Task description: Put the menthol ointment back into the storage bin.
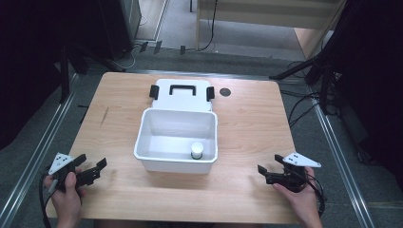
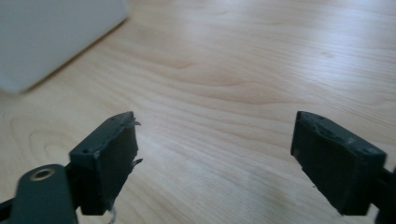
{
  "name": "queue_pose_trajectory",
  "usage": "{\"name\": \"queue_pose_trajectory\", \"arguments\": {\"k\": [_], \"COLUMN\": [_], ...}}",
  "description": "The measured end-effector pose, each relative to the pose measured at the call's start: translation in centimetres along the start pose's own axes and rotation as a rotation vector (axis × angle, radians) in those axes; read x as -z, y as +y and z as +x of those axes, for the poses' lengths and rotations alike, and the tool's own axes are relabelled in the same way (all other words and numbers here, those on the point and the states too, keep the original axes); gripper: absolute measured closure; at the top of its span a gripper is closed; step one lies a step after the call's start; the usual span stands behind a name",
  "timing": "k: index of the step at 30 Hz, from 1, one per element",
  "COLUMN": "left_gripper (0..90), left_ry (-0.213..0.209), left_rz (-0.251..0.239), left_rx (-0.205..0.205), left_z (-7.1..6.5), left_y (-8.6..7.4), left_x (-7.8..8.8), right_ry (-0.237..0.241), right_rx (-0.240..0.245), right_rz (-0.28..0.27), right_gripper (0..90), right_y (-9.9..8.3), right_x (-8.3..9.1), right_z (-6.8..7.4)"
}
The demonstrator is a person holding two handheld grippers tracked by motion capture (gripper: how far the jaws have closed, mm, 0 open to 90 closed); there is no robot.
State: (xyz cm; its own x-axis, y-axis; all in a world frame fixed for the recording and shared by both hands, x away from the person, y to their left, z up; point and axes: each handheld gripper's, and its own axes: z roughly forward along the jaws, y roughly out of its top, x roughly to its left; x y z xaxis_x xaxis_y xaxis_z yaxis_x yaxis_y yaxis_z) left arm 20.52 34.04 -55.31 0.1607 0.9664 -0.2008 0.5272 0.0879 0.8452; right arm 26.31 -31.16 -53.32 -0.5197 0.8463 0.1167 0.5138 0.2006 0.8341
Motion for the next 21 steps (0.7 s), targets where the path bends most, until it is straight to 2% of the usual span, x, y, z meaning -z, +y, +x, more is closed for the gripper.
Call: {"name": "queue_pose_trajectory", "arguments": {"k": [1,2,4,7,10,12,14,18,21], "left_gripper": [14.6,14.6,14.4,14.4,14.3,14.2,14.2,14.2,14.2], "left_ry": [0.0,-0.003,-0.005,0.0,0.01,0.018,0.022,0.033,0.034], "left_rz": [0.0,0.001,-0.001,-0.015,-0.023,-0.027,-0.039,-0.059,-0.076], "left_rx": [0.0,-0.006,-0.011,-0.017,-0.009,0.007,0.008,0.006,0.011], "left_z": [0.0,0.0,-0.2,-0.3,-0.3,-0.3,-0.2,-0.3,-0.3], "left_y": [0.0,0.0,-0.1,-0.2,-0.3,-0.3,-0.4,-0.5,-0.6], "left_x": [0.0,0.0,0.1,0.3,0.5,0.5,0.6,0.8,1.0], "right_ry": [-0.018,-0.018,-0.103,-0.139,-0.14,-0.132,-0.139,-0.2,-0.245], "right_rx": [-0.034,-0.034,-0.081,-0.057,-0.078,-0.11,-0.119,-0.153,-0.151], "right_rz": [-0.031,-0.031,-0.086,-0.11,-0.125,-0.113,-0.142,-0.141,-0.143], "right_gripper": [14.8,14.8,13.5,2.1,0.1,0.0,0.0,0.0,0.0], "right_y": [-0.3,-0.3,-0.9,-1.2,-2.0,-2.4,-2.5,-2.7,-2.8], "right_x": [0.2,0.2,0.8,1.3,1.5,1.5,1.8,2.1,2.2], "right_z": [-0.1,-0.1,-0.3,-0.4,-0.7,-0.9,-1.0,-1.2,-1.2]}}
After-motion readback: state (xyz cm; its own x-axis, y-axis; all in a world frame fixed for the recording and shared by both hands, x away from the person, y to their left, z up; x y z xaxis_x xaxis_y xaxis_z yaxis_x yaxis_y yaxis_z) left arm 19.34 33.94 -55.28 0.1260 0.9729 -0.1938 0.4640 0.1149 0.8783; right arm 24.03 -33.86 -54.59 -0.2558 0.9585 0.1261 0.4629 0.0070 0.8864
